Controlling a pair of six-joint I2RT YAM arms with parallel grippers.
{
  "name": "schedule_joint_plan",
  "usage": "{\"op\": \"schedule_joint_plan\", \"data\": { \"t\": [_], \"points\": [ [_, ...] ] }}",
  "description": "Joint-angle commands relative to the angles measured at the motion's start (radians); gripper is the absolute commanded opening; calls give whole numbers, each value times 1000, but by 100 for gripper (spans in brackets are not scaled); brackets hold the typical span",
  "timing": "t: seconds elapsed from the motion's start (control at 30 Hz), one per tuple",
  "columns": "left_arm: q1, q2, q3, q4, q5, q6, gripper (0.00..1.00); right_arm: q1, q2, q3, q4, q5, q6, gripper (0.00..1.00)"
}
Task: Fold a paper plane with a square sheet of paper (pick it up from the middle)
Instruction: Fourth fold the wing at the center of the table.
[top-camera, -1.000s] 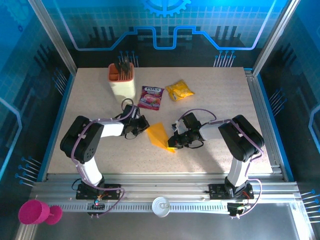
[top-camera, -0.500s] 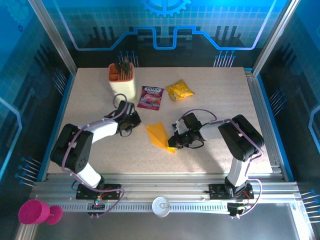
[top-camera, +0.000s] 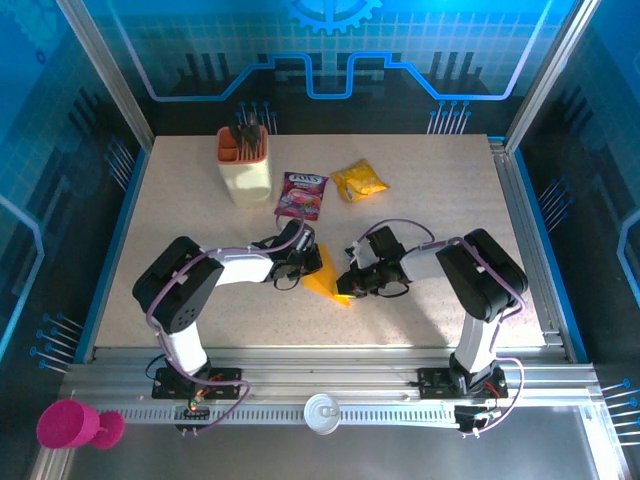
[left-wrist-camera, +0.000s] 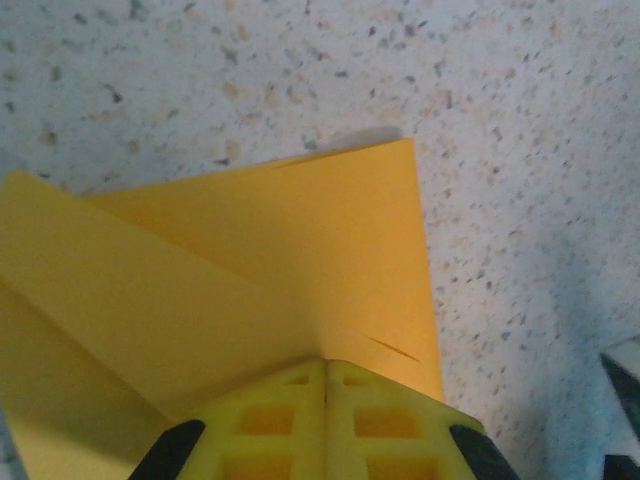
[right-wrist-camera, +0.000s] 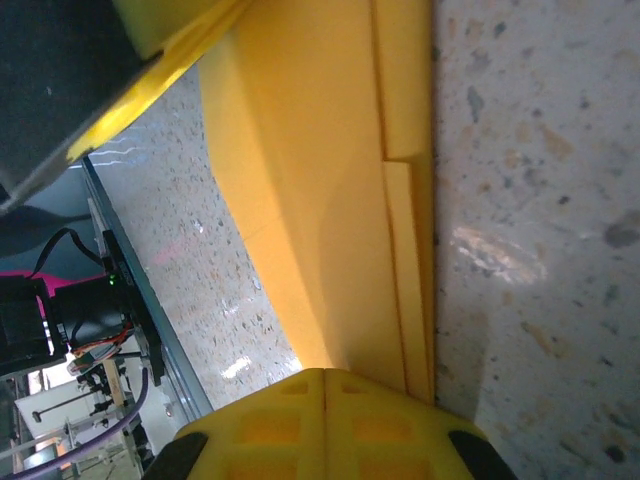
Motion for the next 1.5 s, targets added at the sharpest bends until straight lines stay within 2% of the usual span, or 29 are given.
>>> {"op": "schedule_joint_plan", "data": {
  "t": [0.0, 0.43, 0.8, 1.17, 1.33, 1.47],
  "points": [
    [0, 54, -17, -73, -33, -35, 0, 21, 63, -104, -104, 188, -47, 0],
    [6, 72, -26, -77, -35, -42, 0, 22, -88, -225, -65, 164, -19, 0],
    [17, 71, -29, -74, -35, -47, 0, 32, -123, -317, -59, 166, -6, 0],
    [28, 77, -32, -67, -31, -48, 0, 83, -181, -343, -142, 207, 6, 0],
    [36, 72, -42, -63, -29, -47, 0, 102, -315, -356, -230, 215, 26, 0],
    [37, 65, -55, -50, -19, -48, 0, 98, -505, -293, -416, 297, -19, 0]
  ]
}}
